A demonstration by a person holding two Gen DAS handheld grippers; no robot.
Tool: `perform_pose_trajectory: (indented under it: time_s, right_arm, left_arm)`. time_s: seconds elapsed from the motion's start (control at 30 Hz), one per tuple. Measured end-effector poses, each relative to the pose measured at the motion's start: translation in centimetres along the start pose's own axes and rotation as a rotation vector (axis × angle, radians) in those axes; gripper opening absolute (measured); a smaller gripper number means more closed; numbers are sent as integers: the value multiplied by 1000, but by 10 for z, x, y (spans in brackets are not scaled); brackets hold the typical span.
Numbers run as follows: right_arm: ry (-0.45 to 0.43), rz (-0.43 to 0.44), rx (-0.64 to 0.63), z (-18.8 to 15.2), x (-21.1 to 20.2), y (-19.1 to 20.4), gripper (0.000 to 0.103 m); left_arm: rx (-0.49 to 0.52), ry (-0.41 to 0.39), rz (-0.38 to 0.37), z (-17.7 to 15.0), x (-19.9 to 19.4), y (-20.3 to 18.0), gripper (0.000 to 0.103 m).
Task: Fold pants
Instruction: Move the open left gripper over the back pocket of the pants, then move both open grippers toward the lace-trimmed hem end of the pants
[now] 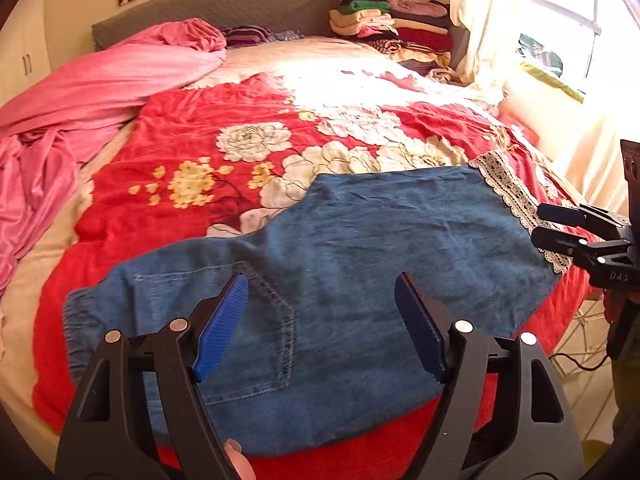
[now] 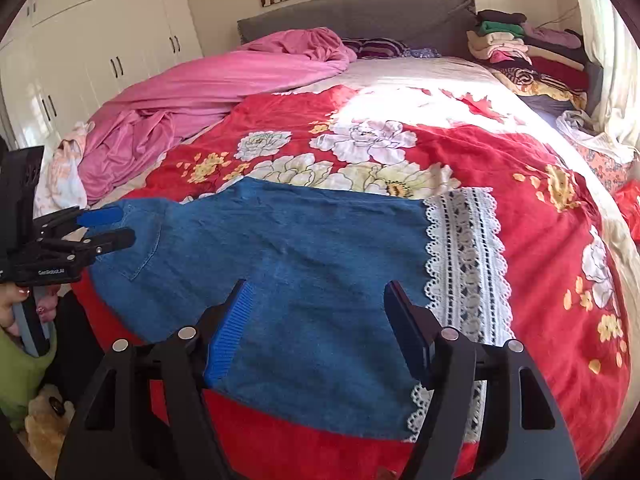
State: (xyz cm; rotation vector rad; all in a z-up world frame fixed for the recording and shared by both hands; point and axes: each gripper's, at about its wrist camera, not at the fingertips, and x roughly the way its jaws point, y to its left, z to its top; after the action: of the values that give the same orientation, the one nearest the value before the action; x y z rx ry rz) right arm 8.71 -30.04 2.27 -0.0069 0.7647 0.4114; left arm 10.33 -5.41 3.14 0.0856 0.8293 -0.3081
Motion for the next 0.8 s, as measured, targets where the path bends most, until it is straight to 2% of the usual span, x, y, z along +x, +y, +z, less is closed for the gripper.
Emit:
perform_pose_trajectory:
  time_s: [0.07,0.17,0.27,0.33,0.4,0.63,0.77,0.8]
  right_arm:
    - [24,4,-17,4,13,4,67]
    - [55,-22,-26,4,29,3,67]
    - [104,-79,15,-2,43,-16,67]
    - [147,-128,64,-10,50,-33,67]
    - [145,-81,117,-18,53,-46,67]
    - [129,-89,113,-19,51,-41,71]
    - [93,-76,122,-17,36,-37,71]
    - [80,-75,116,-17,30,-35,75]
  left_arm:
    - [-10,31,-38,4,20,-1,68]
    - [-30,77,-26,5,47,6,68]
    - [-71,136,64,-3,66,25,68]
    - [-111,130,32,-9,66,38,68]
    - [-130,122,11,-13,64,44,68]
    - [-126,89,22,-17,59,41,68]
    - [-127,89,22,-16,51,38,71]
    - [-130,85,15,-16,49,38,72]
